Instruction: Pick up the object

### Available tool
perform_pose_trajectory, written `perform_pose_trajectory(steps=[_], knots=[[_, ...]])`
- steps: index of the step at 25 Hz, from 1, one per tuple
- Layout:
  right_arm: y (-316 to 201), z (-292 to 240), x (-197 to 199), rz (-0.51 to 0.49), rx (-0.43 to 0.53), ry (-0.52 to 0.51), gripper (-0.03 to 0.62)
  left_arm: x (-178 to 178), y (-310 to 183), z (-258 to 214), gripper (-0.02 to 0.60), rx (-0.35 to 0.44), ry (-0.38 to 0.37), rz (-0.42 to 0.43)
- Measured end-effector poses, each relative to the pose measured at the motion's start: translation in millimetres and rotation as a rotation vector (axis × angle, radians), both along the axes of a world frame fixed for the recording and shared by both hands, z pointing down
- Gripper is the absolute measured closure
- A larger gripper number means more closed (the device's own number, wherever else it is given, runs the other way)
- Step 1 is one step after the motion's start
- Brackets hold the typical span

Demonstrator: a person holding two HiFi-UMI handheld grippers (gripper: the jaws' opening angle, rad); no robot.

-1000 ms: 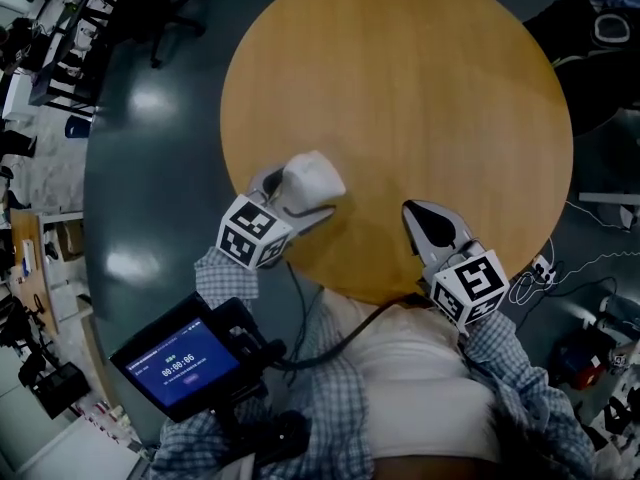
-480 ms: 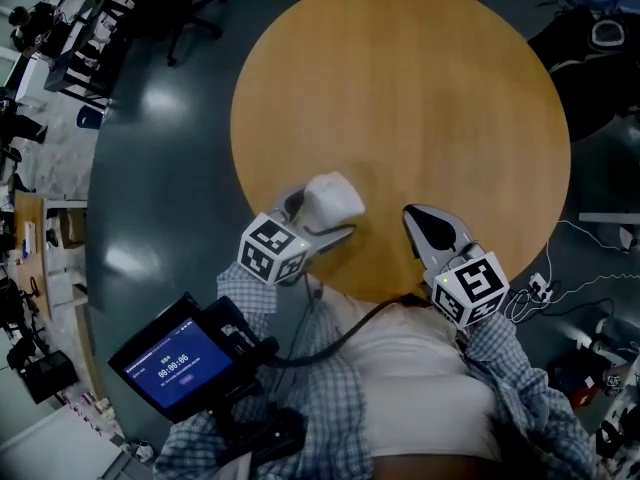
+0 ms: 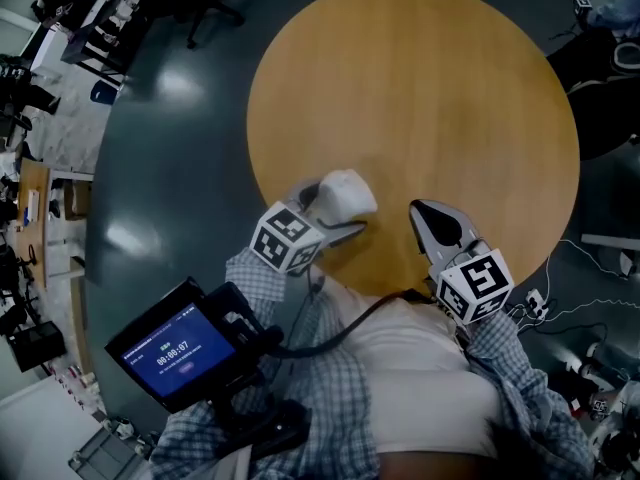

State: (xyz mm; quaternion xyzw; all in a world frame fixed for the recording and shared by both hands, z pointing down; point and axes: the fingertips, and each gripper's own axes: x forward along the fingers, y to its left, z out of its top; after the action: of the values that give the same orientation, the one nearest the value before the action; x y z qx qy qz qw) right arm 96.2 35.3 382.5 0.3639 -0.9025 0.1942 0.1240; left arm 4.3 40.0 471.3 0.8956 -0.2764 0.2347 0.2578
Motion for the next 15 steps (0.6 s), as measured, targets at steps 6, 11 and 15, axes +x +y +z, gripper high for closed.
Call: perform_pose_trajectory(steps=[6, 11, 15], knots=[[-3, -4, -20, -0.028, 0.000, -0.004, 0.589, -20, -2, -5, 0.115, -0.003, -0.013, -0.013], [-2, -5, -24, -0.041, -0.002, -0.001, 0.589, -24, -1, -5, 0.115, -0.009, -0.024, -0.012], [-1, -3, -31, -0.053, -0.005, 0.002, 0.589, -27, 1, -4, 0.115, -0.014, -0.031, -0.003]])
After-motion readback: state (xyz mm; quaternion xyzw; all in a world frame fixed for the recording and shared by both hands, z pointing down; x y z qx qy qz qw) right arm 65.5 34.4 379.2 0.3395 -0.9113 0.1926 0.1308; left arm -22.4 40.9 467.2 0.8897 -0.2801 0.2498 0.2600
